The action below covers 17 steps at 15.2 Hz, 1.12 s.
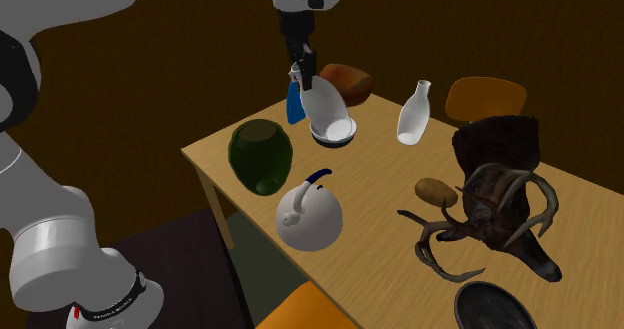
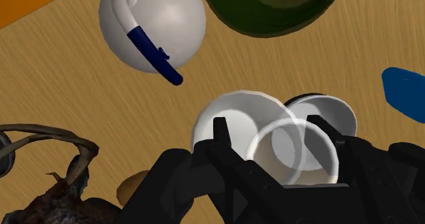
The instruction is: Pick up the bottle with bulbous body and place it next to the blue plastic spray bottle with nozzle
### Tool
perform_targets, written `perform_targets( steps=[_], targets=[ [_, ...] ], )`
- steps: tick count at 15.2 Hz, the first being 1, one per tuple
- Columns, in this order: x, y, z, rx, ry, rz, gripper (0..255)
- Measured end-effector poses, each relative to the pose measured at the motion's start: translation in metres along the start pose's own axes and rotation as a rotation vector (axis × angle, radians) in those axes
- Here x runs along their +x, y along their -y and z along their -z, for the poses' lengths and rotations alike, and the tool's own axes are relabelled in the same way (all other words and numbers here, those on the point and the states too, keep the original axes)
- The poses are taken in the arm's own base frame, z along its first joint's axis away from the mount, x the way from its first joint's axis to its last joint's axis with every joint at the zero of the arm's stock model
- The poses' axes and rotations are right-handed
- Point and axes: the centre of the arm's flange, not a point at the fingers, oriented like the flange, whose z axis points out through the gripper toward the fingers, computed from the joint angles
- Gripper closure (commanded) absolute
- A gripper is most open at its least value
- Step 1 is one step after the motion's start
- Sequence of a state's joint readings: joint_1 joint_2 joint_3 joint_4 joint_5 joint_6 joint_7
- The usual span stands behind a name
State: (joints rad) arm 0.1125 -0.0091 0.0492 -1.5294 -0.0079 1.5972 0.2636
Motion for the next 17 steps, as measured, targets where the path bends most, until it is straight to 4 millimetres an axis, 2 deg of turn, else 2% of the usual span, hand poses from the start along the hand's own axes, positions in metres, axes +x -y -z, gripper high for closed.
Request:
perform_targets(
  steps=[14, 16, 17],
  targets=[
    [-0.028, 0.184, 0.0, 0.0, -0.001, 0.0, 255],
    [-0.033, 0.208, 0.001, 0.0, 0.0, 0.0, 255],
    [-0.034, 0.214, -0.001, 0.0, 0.0, 0.0, 255]
  ],
)
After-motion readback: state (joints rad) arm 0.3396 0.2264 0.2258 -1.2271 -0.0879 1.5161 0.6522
